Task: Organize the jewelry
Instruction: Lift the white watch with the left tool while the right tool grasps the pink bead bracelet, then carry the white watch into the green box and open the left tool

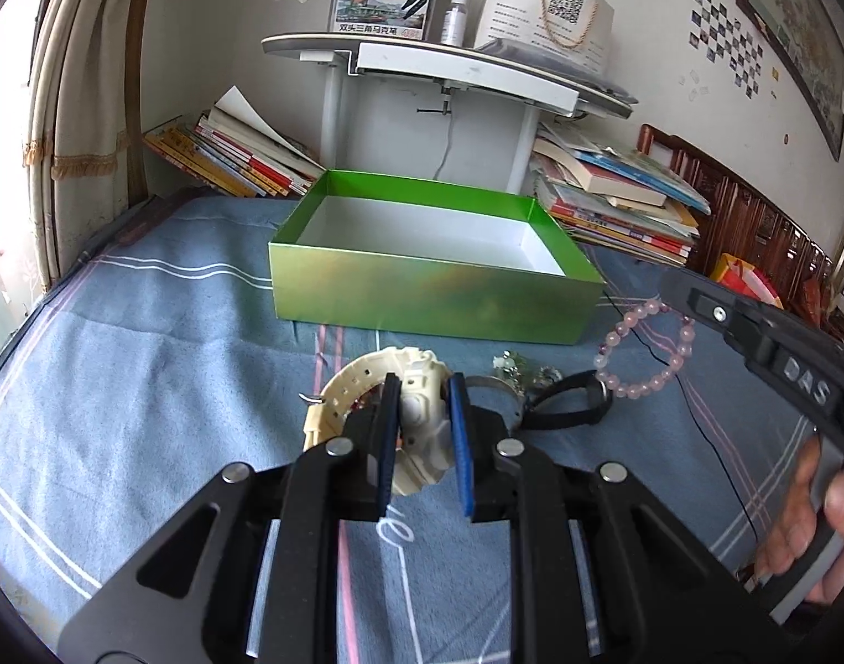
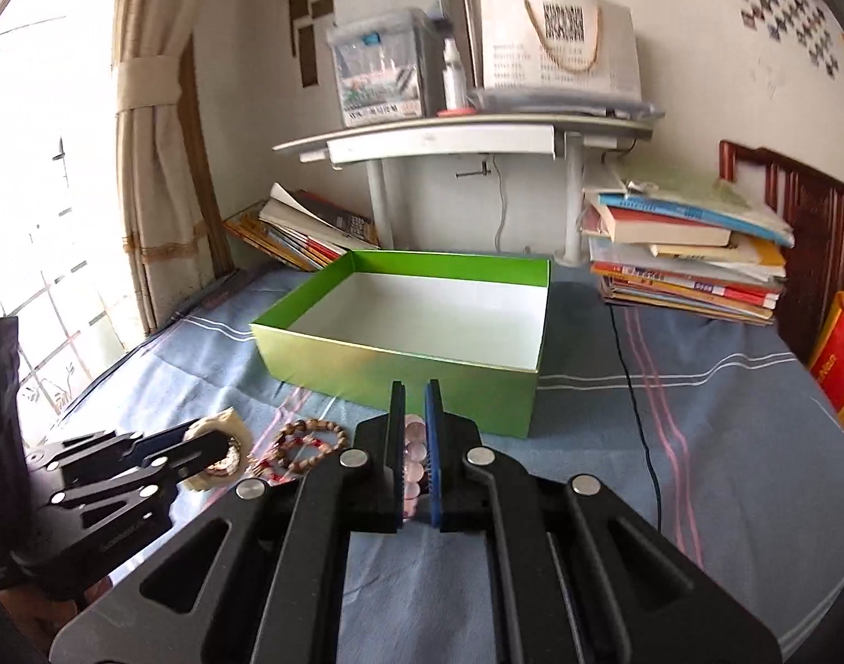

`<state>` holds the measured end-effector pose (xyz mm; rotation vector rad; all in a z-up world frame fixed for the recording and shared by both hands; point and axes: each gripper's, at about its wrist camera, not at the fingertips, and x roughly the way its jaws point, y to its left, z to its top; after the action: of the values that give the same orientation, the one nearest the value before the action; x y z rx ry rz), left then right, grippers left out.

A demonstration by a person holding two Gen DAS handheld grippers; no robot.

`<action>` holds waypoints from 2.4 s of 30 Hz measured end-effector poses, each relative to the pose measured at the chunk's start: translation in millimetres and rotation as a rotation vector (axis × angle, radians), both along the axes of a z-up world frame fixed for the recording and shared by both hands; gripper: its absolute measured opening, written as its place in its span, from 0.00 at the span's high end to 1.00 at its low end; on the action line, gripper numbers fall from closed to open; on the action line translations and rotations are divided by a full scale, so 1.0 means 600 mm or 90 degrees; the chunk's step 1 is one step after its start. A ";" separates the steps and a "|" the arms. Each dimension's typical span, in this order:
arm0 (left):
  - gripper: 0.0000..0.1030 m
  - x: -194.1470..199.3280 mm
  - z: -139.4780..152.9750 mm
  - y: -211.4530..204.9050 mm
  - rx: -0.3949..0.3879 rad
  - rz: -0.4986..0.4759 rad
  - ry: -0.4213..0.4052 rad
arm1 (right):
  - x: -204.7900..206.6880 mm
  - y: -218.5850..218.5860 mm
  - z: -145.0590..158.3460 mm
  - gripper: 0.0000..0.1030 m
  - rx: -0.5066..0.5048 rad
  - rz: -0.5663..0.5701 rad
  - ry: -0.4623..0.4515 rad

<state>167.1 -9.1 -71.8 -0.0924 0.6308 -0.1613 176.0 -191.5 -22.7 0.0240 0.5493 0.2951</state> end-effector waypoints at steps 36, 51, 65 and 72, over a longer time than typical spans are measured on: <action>0.83 -0.116 0.059 0.006 0.007 -0.013 -0.045 | -0.145 0.014 0.030 0.93 0.003 -0.015 -0.057; 0.83 -0.112 0.060 0.009 0.010 -0.014 -0.042 | -0.139 0.012 0.032 0.93 0.005 -0.018 -0.056; 0.83 -0.082 0.066 0.012 0.004 -0.029 -0.031 | -0.116 0.015 0.039 0.93 -0.001 -0.018 -0.060; 0.83 0.007 0.106 0.014 0.013 -0.052 -0.034 | -0.031 0.013 0.066 0.93 0.002 -0.005 -0.064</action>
<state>171.0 -0.8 -8.3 -0.0431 0.5828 -0.2356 157.6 -183.4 17.1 0.0137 0.4496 0.2884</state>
